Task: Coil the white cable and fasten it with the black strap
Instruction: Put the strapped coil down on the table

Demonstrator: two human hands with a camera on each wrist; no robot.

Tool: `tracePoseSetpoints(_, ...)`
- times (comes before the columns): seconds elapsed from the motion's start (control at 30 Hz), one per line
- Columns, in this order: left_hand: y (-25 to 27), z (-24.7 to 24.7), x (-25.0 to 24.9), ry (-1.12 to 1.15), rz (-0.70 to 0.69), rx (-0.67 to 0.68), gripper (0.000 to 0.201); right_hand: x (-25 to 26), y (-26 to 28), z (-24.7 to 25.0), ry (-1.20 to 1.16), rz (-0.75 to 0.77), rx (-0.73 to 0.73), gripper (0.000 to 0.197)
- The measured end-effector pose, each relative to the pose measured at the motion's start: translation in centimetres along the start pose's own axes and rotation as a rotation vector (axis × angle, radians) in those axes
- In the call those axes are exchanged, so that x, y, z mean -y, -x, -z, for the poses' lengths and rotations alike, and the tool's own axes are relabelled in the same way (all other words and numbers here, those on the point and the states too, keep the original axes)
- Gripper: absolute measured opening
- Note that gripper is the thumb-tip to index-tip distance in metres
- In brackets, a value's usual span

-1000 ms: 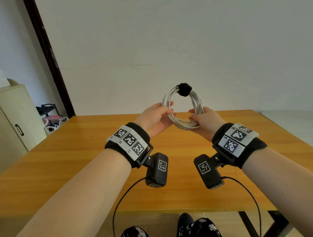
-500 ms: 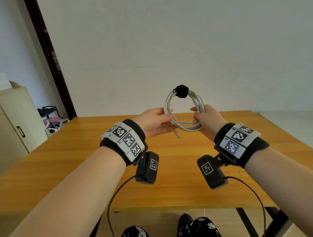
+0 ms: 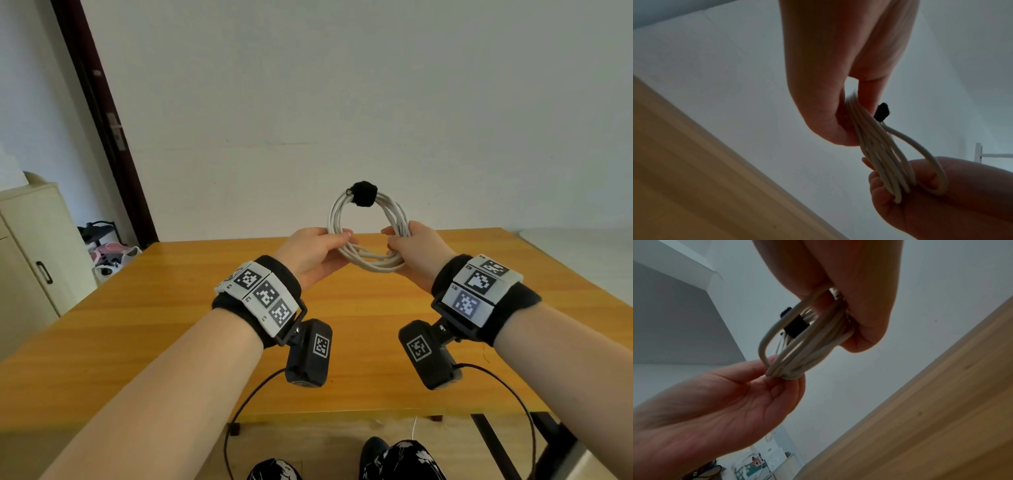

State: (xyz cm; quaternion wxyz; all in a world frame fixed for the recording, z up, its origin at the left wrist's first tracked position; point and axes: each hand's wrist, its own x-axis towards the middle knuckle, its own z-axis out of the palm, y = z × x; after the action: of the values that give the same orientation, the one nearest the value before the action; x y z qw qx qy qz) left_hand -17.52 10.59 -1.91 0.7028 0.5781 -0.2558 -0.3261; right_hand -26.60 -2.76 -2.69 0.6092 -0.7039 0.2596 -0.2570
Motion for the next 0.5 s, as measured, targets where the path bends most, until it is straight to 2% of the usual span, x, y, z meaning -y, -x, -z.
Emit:
tracePoseSetpoints(0.1, 0.0, -0.1, 0.2, 0.133, -0.002, -0.035, 0.012, 0.1, 0.2, -0.1, -0.013, -0.003, 0.013, 0.024)
tracePoseSetpoints(0.27, 0.3, -0.9, -0.1, 0.165, -0.019, -0.019, 0.018, 0.3, 0.1, -0.2, -0.094, 0.013, -0.019, 0.022)
tracePoseSetpoints(0.4, 0.2, -1.2, -0.7, -0.006, -0.035, -0.009, 0.012, 0.7, -0.3, -0.3, -0.101, 0.057, -0.029, 0.018)
tracePoseSetpoints(0.47, -0.2, -1.0, -0.7, -0.169, -0.050, -0.007, 0.009, 0.8, -0.4, -0.1, 0.023, 0.091, -0.015, 0.017)
tracePoseSetpoints(0.5, -0.3, -0.9, -0.7, -0.237, -0.056, -0.015, 0.003, 0.8, -0.5, 0.0, 0.120, 0.107, -0.001, 0.023)
